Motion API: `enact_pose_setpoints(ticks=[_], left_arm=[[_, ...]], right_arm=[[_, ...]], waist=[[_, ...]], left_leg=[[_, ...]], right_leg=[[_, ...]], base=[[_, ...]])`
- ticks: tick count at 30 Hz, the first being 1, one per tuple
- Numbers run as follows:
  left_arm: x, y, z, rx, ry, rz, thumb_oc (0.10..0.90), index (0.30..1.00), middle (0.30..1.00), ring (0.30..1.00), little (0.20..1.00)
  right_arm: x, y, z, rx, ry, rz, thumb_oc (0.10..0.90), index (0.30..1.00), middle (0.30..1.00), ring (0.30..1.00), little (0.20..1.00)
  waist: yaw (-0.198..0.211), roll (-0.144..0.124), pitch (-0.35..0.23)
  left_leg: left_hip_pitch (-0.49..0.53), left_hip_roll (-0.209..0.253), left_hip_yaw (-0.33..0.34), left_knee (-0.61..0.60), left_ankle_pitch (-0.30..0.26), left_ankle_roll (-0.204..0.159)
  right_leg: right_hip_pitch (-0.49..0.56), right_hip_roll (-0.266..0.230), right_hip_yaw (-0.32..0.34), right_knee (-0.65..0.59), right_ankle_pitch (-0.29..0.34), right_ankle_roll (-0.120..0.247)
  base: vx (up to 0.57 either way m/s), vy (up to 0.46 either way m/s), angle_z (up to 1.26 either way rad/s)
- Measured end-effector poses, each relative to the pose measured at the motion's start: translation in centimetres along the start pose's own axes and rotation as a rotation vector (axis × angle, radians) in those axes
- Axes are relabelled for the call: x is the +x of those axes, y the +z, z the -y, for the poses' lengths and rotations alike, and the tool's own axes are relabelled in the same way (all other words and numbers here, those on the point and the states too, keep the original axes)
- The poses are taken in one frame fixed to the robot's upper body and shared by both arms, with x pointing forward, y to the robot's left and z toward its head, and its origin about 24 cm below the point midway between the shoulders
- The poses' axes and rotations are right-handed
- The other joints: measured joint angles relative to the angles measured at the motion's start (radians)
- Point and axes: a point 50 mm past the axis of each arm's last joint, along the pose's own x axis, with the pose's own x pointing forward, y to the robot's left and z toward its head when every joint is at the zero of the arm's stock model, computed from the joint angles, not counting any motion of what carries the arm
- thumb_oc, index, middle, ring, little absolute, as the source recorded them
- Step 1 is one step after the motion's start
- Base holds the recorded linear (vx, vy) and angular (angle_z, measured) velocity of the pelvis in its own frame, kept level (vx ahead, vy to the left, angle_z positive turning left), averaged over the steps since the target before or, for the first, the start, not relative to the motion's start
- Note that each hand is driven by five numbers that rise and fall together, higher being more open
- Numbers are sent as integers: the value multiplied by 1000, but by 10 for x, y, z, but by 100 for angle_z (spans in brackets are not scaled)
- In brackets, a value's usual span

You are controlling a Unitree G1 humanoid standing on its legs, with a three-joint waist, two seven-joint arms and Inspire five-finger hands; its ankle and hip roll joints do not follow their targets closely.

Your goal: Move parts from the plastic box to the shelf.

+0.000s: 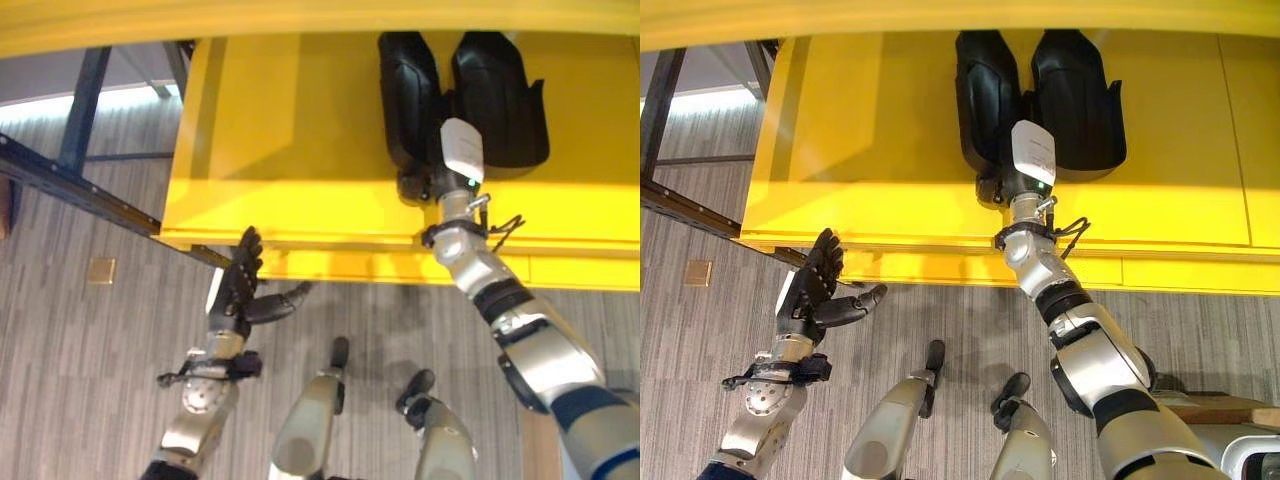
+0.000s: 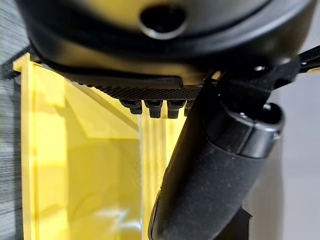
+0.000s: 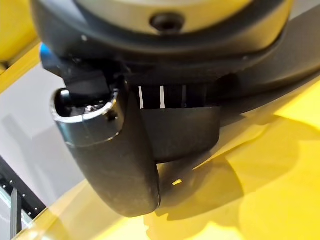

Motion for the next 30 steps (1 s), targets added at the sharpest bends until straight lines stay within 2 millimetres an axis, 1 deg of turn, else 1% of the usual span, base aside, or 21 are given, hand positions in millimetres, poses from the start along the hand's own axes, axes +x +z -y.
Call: enact_pose_setpoints(ticks=[2, 4, 5, 9, 10, 16, 17, 30], left_arm=[[1, 1, 0, 1, -2, 1, 900, 1000, 1000, 1000, 1000], [2, 1, 0, 1, -2, 3, 900, 1000, 1000, 1000, 1000], [2, 1, 0, 2, -1, 3, 900, 1000, 1000, 1000, 1000], [1, 0, 0, 4, 1, -1, 900, 1000, 1000, 1000, 1000], [1, 0, 0, 4, 3, -1, 900, 1000, 1000, 1000, 1000], [1, 1, -1, 4, 11, 0, 900, 1000, 1000, 1000, 1000], [1, 1, -1, 4, 17, 0, 900, 1000, 1000, 1000, 1000], [2, 1, -1, 7, 16, 1, 900, 1000, 1000, 1000, 1000]], right_arm=[[0, 0, 0, 13, -5, -7, 400, 300, 300, 300, 300], [0, 0, 0, 14, -8, -11, 400, 300, 300, 300, 300], [0, 0, 0, 15, -9, -14, 400, 300, 300, 300, 300], [0, 0, 0, 51, -17, -33, 400, 300, 300, 300, 300], [0, 0, 0, 55, -19, -36, 400, 300, 300, 300, 300], [1, -2, 2, 76, -29, -54, 400, 300, 300, 300, 300], [1, -2, 2, 76, -30, -55, 400, 300, 300, 300, 300], [2, -6, 6, 127, -69, -94, 400, 300, 300, 300, 300]], waist=[[-2, 0, 0], [-2, 0, 0], [0, 0, 0], [-2, 0, 0], [-2, 0, 0], [-3, 0, 0], [-3, 0, 0], [-5, -1, 0]], left_leg=[[0, -1, -3, -2, -1, 0], [4, -1, -5, -3, -17, 0], [5, -1, -4, -2, -12, -6], [4, -1, -4, -2, -11, -7], [3, -2, -2, -2, -3, 1], [3, -4, -5, -2, -10, -3], [3, -4, -5, -2, -13, 1], [0, -9, -3, -3, -14, 5]], right_leg=[[0, -3, -1, 0, -1, -1], [4, -3, 0, 1, -3, 1], [3, -3, 1, 2, -3, 1], [3, -3, 2, 4, -3, 1], [2, -3, 1, 5, -2, 1], [2, -7, -1, 8, -4, 0], [2, -7, -1, 8, -4, 0], [-5, -14, 2, 13, -4, 0]], base=[[68, -3, 2], [33, -2, 0], [0, 0, 0], [-15, 2, 0], [-61, 6, 3], [-8, 1, 0], [0, 0, 0], [0, 0, 0]])
